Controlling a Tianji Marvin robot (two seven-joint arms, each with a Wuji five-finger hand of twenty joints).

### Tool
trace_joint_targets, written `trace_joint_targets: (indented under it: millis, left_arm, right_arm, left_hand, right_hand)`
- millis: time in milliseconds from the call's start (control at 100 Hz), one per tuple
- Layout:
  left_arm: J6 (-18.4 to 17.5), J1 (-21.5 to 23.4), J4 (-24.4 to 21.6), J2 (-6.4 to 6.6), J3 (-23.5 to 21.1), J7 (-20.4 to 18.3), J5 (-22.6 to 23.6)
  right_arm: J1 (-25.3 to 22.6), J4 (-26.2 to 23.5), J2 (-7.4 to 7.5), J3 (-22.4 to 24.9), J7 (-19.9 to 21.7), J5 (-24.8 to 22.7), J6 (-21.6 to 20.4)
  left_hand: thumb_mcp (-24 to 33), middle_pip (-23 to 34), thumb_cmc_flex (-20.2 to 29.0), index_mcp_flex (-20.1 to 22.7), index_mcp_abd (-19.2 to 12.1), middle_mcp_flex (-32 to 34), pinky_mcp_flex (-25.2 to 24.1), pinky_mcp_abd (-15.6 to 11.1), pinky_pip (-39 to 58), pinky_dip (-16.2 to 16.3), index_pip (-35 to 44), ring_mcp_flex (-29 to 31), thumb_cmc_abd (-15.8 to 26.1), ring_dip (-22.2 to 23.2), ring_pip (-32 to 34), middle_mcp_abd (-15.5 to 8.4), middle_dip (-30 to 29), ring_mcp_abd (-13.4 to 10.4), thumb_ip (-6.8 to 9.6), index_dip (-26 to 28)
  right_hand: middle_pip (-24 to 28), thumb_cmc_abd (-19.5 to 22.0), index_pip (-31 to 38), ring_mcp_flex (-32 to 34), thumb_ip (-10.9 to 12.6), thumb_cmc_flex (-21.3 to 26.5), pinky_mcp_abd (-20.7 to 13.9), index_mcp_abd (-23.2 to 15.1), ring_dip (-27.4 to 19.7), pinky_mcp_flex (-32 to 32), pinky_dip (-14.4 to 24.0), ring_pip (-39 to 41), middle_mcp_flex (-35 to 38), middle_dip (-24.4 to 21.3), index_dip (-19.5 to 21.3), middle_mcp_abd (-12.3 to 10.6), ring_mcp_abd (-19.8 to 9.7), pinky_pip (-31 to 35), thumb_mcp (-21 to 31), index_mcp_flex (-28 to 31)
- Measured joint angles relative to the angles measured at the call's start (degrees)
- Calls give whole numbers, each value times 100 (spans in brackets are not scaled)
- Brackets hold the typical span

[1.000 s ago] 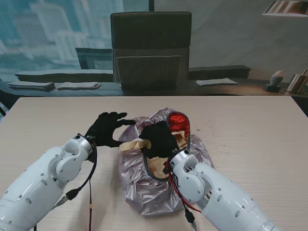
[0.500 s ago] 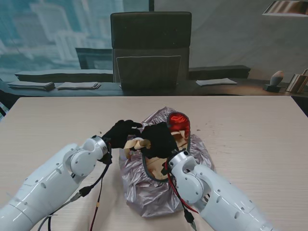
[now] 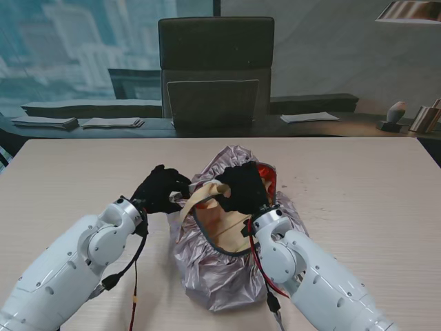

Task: Fit a rain cover over a backpack

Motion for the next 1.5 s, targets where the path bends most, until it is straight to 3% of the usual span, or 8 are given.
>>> trace_joint_targets:
  millis: [130,310,630,820,1100,1310,1380,1500]
  left_arm:
    - [111,237,-144,6,-294,51,-16]
    - [243,496,-324,40,-565,59,151]
    - [394,699,-370,31,-841,227,-76]
    - [273,730,-381,-13,-912,288,-658]
    - [206,641,-388,-67,-857,425,-612]
    - [194,375,-318,-67,-742,413,-615]
    - [193,281,-259,-69,-700,414,-619]
    - [193,171,-169,-72,-680,414,-473]
  right_arm:
    - [190,354,42,-6,-224,-647,56]
    - [285,768,-4,61,-1120,-319,77]
    - [469,1239,18,138,-1256,-925,-101]
    - [646,1384,164,-84,-1304,-1195,512]
    - [754,1257,265,-522,-812,-1141,483]
    - [870,973,256,-984,-87,-1050,609]
    - [905,797,295,-1104,411,-1168,609]
    - [902,386,441,-1121,1235,-1614,584]
  left_hand:
    - [110,0,-6,0,1,0,44,1,0,0,87,6,-48,1,1,-6,0,0,-100,-80]
    - [191,0,-56,0,5,0,126,1,0,0,136,66,-56,1,14,-78,0,-3,-106,-92]
    - [242,5,-64,0,6,0,181,1,0,0,191,131,-107,1,79,-83,1,-56,-107,-150]
    - [242,5,-64,0,6,0,144,1,0,0,191,131,-109,1,79,-83,1,-56,-107,-163]
    - [243,6,-64,0,6,0,143,2,0,7,215,131,-111,40,79,-83,1,-56,-107,-163]
    - [243,6,-64,0,6,-3,142,2,0,64,223,131,-111,41,79,-83,0,-56,-107,-164]
    - [243,6,-64,0,6,-4,141,2,0,65,225,131,-111,42,79,-83,1,-56,-107,-164]
    - [242,6,-64,-2,6,-5,146,2,0,74,236,131,-111,44,79,-83,1,-56,-107,-164]
  right_hand:
    - [51,5,-7,79,-3,-1,6,-40,70,73,3,194,76,262,86,55,54,56,-55,0]
    - [53,9,-55,62,-6,-2,8,-69,78,87,59,277,77,330,173,55,55,126,-55,0]
    - [58,37,-57,52,-23,-2,-61,-159,147,-1,61,332,44,338,308,55,43,133,-58,-129]
    - [80,38,-57,19,-23,-3,-65,-163,149,-60,62,334,44,338,309,55,-36,198,-58,-129]
    - [109,1,-53,-513,-22,-32,-68,-268,215,-76,62,417,-620,391,-80,55,-53,196,-58,-122]
    - [-449,25,-179,-982,-22,-94,-123,-679,-52,-87,-73,-327,-1227,-336,-740,2,-237,-204,-418,-196]
    - [-661,76,-984,-1191,74,-368,-125,-866,-176,-127,-194,-648,-1720,-526,-855,-101,-331,-565,-954,-944]
    - [-1066,1,-2539,-1596,506,-1456,-135,-440,-515,-173,-294,-1407,-2831,-790,-557,-190,-476,-1259,-1101,-2984]
